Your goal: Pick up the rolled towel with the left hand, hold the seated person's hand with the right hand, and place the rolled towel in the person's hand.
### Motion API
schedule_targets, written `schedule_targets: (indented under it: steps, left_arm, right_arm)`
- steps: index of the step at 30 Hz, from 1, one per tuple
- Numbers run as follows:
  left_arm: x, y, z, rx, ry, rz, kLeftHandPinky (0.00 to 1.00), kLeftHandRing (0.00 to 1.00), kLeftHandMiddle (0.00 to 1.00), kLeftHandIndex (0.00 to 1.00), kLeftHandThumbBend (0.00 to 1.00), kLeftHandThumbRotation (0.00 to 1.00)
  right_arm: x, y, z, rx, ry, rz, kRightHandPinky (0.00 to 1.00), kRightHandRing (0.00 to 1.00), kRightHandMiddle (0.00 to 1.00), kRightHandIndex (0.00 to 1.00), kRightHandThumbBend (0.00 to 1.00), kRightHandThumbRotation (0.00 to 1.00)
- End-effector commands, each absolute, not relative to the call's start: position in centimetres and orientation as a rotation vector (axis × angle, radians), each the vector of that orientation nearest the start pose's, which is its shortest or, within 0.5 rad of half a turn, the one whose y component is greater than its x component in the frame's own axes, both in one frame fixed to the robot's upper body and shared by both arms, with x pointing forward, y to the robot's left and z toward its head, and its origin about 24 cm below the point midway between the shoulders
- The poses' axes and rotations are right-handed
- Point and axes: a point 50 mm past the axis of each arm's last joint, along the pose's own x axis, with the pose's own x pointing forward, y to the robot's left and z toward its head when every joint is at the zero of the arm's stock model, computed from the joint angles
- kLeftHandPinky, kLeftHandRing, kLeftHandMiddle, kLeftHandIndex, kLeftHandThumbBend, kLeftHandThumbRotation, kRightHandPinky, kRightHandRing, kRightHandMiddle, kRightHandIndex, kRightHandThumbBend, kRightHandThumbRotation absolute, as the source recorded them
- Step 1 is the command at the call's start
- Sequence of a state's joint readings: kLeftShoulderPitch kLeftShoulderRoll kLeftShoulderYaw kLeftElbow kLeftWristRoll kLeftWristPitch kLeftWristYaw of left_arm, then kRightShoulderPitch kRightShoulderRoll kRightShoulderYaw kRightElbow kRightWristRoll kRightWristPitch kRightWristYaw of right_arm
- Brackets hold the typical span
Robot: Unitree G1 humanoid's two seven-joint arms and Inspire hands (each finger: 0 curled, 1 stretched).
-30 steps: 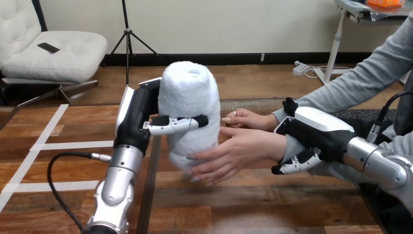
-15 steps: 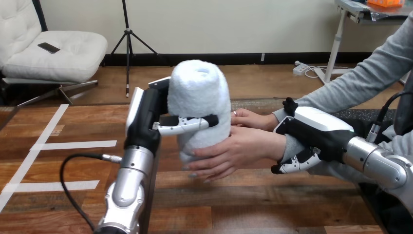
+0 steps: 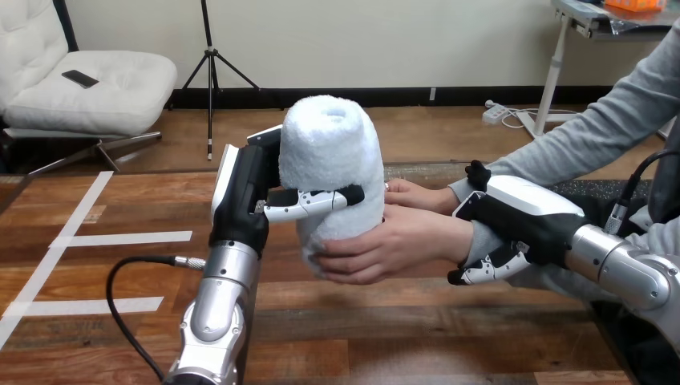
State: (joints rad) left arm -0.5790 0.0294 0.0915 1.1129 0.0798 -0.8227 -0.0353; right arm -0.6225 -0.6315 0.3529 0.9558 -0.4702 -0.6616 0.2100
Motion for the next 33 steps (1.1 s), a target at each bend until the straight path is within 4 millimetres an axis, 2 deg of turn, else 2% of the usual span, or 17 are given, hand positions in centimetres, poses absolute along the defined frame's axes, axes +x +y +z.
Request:
schedule_targets:
  steps: [1,17,33]
  left_arm:
    - [34.0,10.7,7.0,0.036,-0.425,-0.189,0.33,0.37,0.4,0.39,0.68,0.0]
    - [33.6,9.8,6.4,0.018,-0.407,-0.218,0.33,0.37,0.4,0.39,0.66,0.0]
    - [33.4,9.7,6.2,0.006,-0.401,-0.229,0.33,0.37,0.4,0.39,0.66,0.0]
  right_arm:
    - [34.5,-21.8,8.7,-1.16,-0.165,0.566,0.21,0.25,0.3,0.31,0.56,0.16]
    - [34.5,-21.7,8.8,-1.162,-0.163,0.566,0.2,0.24,0.3,0.31,0.55,0.16]
    - [34.5,-21.9,8.8,-1.163,-0.158,0.563,0.21,0.25,0.3,0.32,0.55,0.16]
